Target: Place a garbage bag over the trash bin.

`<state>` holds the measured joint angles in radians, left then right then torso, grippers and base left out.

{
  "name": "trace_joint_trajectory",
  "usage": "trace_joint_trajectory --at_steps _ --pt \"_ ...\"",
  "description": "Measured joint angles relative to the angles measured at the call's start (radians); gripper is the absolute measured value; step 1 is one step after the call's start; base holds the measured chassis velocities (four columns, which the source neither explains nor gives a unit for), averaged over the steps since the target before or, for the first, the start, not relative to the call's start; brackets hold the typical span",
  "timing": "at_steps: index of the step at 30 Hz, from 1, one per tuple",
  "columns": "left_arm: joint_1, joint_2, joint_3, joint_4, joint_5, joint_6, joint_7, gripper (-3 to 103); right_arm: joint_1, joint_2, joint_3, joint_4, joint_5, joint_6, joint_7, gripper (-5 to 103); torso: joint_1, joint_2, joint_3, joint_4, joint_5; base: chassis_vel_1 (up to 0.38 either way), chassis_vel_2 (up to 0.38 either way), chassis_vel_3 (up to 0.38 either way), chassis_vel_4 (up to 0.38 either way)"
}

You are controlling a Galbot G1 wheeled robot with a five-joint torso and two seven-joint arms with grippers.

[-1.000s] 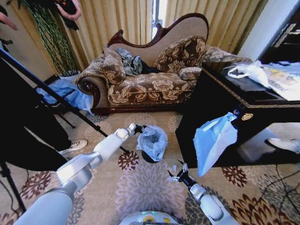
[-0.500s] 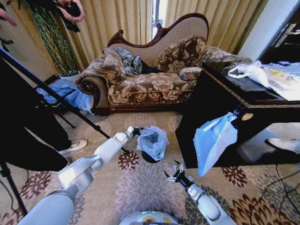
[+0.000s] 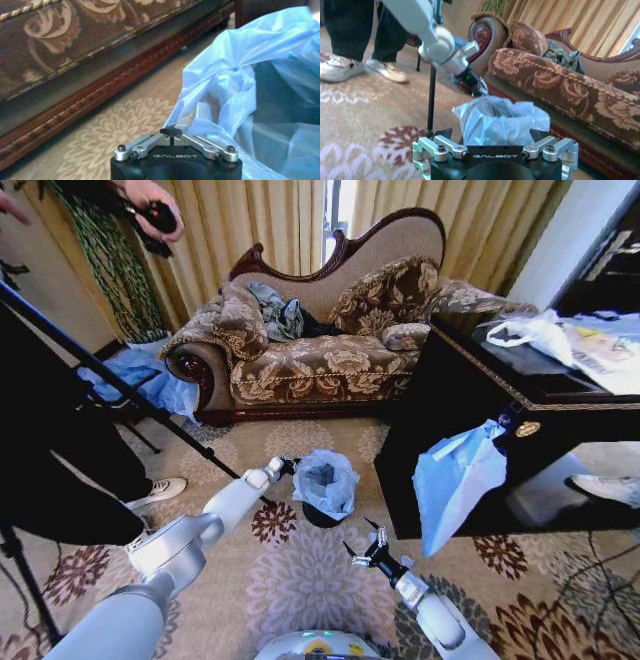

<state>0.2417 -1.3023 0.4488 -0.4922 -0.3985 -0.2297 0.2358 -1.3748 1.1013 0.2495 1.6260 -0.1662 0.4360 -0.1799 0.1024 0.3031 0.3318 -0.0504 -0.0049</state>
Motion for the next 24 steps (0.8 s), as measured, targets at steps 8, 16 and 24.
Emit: trace_joint_trajectory --at_steps 8,16,24 --pt "0.018 -0.02 -0.044 -0.008 0.003 -0.001 -0.134 0 0.047 -0.018 -0.027 0.045 0.043 -0.015 0.04 100 0.0 0.0 0.0 -0.0001 0.0 0.0 0.0 0.0 0.0" --pt "0.03 -0.019 -0.059 -0.065 -0.041 -0.002 -0.148 0 0.201 0.013 -0.089 -0.015 0.03 -0.073 0.162 100 0.0 0.0 0.0 0.0002 0.0003 0.0 0.0 0.0 0.0" --pt "0.039 -0.009 -0.069 -0.107 -0.061 -0.016 -0.131 0 0.411 0.157 -0.15 -0.241 -0.062 -0.156 0.293 99 0.0 0.0 0.0 0.0001 0.0002 0.0 0.0 0.0 0.0"
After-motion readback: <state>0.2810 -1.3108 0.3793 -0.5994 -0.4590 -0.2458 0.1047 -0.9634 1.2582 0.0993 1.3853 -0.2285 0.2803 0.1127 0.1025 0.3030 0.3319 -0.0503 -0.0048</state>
